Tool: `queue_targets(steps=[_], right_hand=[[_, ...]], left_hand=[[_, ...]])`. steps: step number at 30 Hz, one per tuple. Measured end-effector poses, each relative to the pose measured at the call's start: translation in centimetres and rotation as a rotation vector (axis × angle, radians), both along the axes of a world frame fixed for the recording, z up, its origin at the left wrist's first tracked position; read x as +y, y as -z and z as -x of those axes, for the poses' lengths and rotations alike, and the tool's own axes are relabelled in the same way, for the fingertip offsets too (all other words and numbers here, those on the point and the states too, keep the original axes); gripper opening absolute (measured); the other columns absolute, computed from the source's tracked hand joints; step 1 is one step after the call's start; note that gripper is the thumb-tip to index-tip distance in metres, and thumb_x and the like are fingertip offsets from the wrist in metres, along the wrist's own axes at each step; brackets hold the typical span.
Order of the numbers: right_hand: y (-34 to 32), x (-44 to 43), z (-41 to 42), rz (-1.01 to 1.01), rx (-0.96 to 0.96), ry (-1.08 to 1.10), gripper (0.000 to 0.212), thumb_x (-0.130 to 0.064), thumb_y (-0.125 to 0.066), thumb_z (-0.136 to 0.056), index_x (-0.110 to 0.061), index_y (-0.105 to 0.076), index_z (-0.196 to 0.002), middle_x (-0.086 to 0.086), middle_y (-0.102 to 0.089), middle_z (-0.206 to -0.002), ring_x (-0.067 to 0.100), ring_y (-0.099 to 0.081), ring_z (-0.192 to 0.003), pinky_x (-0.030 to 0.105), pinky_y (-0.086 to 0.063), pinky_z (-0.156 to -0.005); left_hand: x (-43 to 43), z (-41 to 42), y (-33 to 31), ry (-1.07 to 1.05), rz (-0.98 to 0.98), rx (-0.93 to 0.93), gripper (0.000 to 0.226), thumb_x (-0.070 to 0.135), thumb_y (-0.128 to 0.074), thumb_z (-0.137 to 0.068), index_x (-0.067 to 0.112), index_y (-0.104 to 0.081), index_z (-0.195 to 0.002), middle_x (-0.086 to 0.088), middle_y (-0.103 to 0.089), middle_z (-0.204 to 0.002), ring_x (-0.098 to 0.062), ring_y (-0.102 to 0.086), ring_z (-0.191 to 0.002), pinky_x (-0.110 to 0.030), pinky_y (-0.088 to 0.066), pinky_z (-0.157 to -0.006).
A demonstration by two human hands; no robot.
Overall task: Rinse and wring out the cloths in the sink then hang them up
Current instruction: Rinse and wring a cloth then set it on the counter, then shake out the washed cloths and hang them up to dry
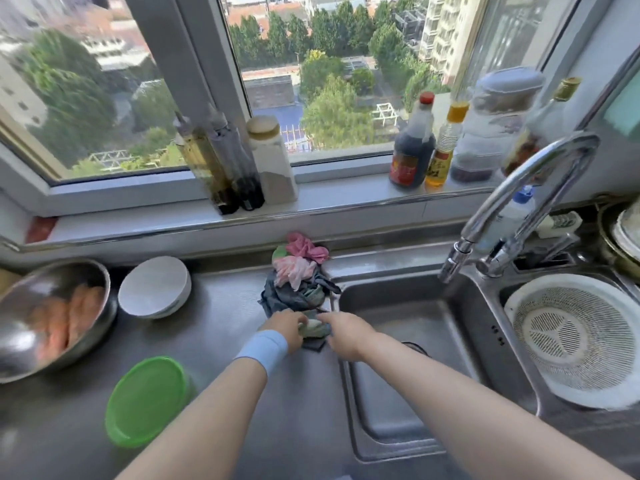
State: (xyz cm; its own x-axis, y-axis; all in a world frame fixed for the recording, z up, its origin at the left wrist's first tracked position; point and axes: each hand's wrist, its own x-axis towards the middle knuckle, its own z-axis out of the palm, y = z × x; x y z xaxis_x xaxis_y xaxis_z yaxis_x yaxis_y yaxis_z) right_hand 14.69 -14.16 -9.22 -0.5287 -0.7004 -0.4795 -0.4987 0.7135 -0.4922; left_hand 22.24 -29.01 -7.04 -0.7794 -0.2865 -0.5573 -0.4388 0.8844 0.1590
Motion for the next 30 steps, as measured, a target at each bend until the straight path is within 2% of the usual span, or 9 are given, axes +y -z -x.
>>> queue_targets(steps=[3,5,8,12,16,19,21,25,30], right_hand=[[1.5,-1.9,-1.5,0.009,-0.017,0.087,0.061,-0.015,-0.053,-0.093,-0.023,-0.038,-0.151,0.007,-0.041,-0.150,0.032,-0.050,-0.131,0.035,-0.040,-0.108],[2.4,-2.6,-2.2,0.002,0.000,0.164,0.053,-0.016,-0.055,-0.092,-0.020,-0.045,-0.144,0.011,-0.041,-0.140,0.037,-0.054,-0.123,0.036,-0.042,-0.105],[3.0,-2.8,-3.1,0.004,0.014,0.207,0.037,-0.019,-0.065,-0.089,-0.018,-0.056,-0.125,0.011,-0.048,-0.127,0.034,-0.055,-0.117,0.035,-0.043,-0.100],[2.3,-1.9,-3.0,0.136,-0.002,0.311,0.028,-0.019,-0.075,-0.081,-0.018,-0.062,-0.106,0.005,-0.056,-0.114,0.025,-0.057,-0.104,0.028,-0.043,-0.088],[0.1,-0.1,-1.5,0.237,-0.032,0.437,0.027,-0.013,-0.077,-0.076,-0.025,-0.058,-0.091,-0.003,-0.060,-0.089,0.016,-0.055,-0.083,0.017,-0.036,-0.065],[-2.2,0.9,-0.3,0.285,0.004,0.429,0.031,-0.007,-0.068,-0.078,-0.029,-0.052,-0.092,-0.003,-0.057,-0.091,0.017,-0.053,-0.080,0.016,-0.036,-0.062],[-3.8,1.7,0.3,0.294,0.014,0.434,0.033,-0.009,-0.064,-0.079,-0.030,-0.049,-0.099,-0.005,-0.055,-0.094,0.017,-0.053,-0.083,0.021,-0.037,-0.068],[-7.0,3.9,1.3,0.275,-0.018,0.464,0.051,-0.027,-0.072,-0.077,-0.026,-0.042,-0.118,-0.007,-0.059,-0.097,0.019,-0.060,-0.092,0.029,-0.046,-0.078],[-10.5,6.5,3.0,0.212,0.008,0.381,0.058,-0.056,-0.072,-0.077,-0.024,-0.035,-0.109,0.001,-0.060,-0.103,0.025,-0.061,-0.100,0.033,-0.045,-0.076]], left_hand=[[-1.8,-0.6,1.1,0.064,-0.006,0.030,0.058,0.014,-0.058,-0.089,0.023,-0.043,-0.144,-0.006,-0.049,-0.142,-0.027,-0.045,-0.130,-0.033,-0.039,-0.104],[-2.6,-0.6,1.5,0.093,0.002,0.027,0.059,0.016,-0.061,-0.087,0.023,-0.043,-0.143,-0.008,-0.051,-0.139,-0.028,-0.047,-0.128,-0.035,-0.042,-0.102],[-3.6,-0.8,2.1,0.150,0.006,0.004,0.046,0.021,-0.059,-0.088,0.026,-0.053,-0.133,-0.005,-0.055,-0.133,-0.027,-0.051,-0.123,-0.035,-0.045,-0.099],[-4.7,-0.5,2.1,0.136,-0.088,0.082,0.032,0.026,-0.061,-0.092,0.026,-0.057,-0.123,-0.002,-0.058,-0.126,-0.024,-0.054,-0.116,-0.034,-0.044,-0.098],[-3.8,0.4,0.7,0.059,-0.249,0.231,0.010,0.027,-0.057,-0.094,0.024,-0.057,-0.103,-0.001,-0.062,-0.111,-0.020,-0.057,-0.095,-0.028,-0.042,-0.078],[-1.9,1.5,-0.9,-0.027,-0.397,0.320,0.006,0.023,-0.056,-0.095,0.022,-0.051,-0.098,0.000,-0.061,-0.091,-0.019,-0.057,-0.081,-0.031,-0.045,-0.067],[-0.5,2.3,-2.2,-0.098,-0.518,0.392,0.007,0.019,-0.058,-0.095,0.021,-0.053,-0.100,-0.003,-0.062,-0.093,-0.017,-0.057,-0.079,-0.029,-0.047,-0.071],[1.8,4.1,-5.3,-0.173,-0.764,0.468,0.017,0.009,-0.060,-0.094,0.023,-0.063,-0.103,-0.006,-0.066,-0.093,-0.010,-0.059,-0.072,-0.017,-0.048,-0.063],[4.4,6.6,-9.4,-0.160,-0.764,0.558,0.005,0.014,-0.068,-0.090,0.017,-0.070,-0.092,-0.003,-0.071,-0.085,-0.015,-0.062,-0.079,-0.029,-0.054,-0.076]])
